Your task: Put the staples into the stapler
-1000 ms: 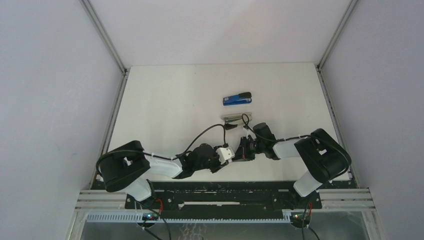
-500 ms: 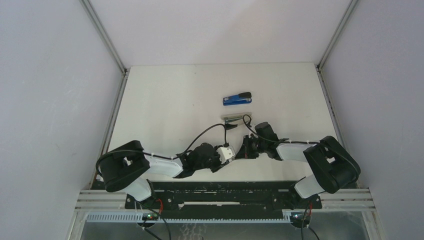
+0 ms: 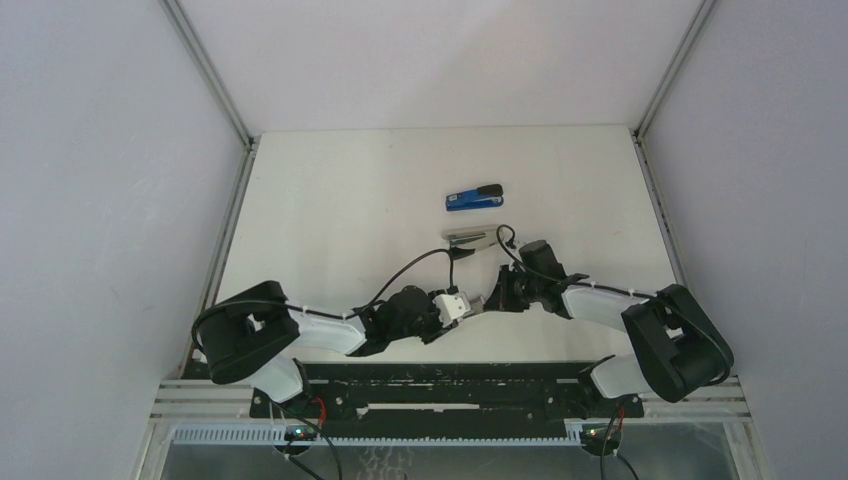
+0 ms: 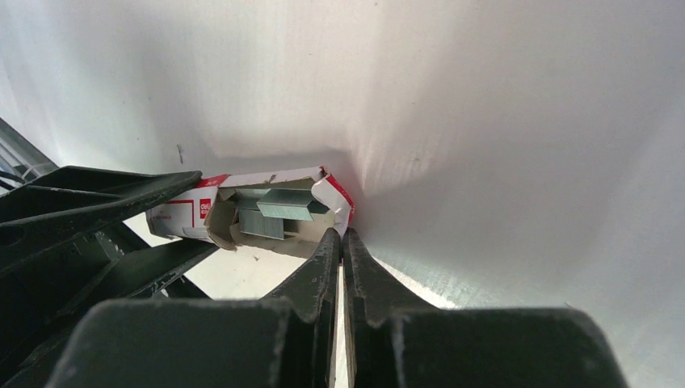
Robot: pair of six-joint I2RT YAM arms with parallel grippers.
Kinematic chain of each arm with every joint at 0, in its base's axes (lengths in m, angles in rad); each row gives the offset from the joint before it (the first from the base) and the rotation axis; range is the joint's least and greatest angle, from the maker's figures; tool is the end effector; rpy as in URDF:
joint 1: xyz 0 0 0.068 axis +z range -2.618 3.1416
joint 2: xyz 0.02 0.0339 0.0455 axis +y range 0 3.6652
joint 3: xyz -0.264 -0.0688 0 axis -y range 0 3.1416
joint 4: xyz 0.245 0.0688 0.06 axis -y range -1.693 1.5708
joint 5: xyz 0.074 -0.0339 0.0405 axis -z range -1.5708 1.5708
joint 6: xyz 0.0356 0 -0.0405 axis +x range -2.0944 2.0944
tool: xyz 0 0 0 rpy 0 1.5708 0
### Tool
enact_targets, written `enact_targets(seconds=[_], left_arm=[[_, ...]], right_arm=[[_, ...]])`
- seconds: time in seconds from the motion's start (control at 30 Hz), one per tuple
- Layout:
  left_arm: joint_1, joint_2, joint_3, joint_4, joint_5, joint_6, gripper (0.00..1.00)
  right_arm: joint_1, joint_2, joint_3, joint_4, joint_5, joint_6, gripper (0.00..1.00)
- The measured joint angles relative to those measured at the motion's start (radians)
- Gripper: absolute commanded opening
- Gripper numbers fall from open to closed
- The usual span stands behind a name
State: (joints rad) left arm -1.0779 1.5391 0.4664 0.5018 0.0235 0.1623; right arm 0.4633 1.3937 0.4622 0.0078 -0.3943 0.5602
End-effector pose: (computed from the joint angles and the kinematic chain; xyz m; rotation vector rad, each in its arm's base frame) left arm 0.1287 -0.2414 0.1316 1.2865 1.7774 -0.5528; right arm 0.2016 0.1160 0.1273 -0.0485 2.6314 0.8886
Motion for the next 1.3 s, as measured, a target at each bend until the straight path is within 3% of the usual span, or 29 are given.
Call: enact_targets(seconds=[0.4,0.57,0.6,0.67,0.73,0.8,0.9,1.0,1.07,1.3], left_arm=[[0.0,-0.008,0.0,-0.023,-0.041,0.012,0.54],[0.0,-0.022,0.0,-0.039,-0.067,0.015,0.68],[0.0,-0.029,-0.002,-0.043,-0.075,0.015,0.71],[0.0,-0.05,-0.008,-0.047,-0.092,0.015,0.77],[0.001,-0.091,-0.019,-0.052,-0.113,0.01,0.82],[0.001,-0.146,-0.025,-0.064,-0.14,-0.003,0.89],[0.006,-0.266,-0.021,-0.111,-0.2,-0.052,0.97],[0.043,-0.344,0.023,-0.183,-0.221,-0.105,0.96],[0.105,-0.339,0.1,-0.24,-0.208,-0.14,0.9],[0.277,-0.042,0.521,-0.377,-0.114,-0.211,0.76]], right_arm=[[-0.037,-0.027,0.002,-0.045,0.031,-0.015,0.0],[-0.053,-0.042,0.002,-0.066,0.048,-0.016,0.0],[-0.058,-0.047,0.002,-0.074,0.053,-0.017,0.04],[-0.067,-0.056,0.002,-0.087,0.06,-0.019,0.29],[-0.08,-0.073,0.002,-0.1,0.064,-0.02,0.48],[-0.096,-0.107,0.002,-0.115,0.063,-0.024,0.57],[-0.119,-0.169,0.002,-0.159,0.076,-0.037,0.63],[-0.145,-0.249,0.005,-0.206,0.085,-0.053,0.64],[-0.165,-0.301,0.019,-0.237,0.089,-0.07,0.65],[-0.211,-0.372,0.068,-0.257,0.076,-0.111,0.65]])
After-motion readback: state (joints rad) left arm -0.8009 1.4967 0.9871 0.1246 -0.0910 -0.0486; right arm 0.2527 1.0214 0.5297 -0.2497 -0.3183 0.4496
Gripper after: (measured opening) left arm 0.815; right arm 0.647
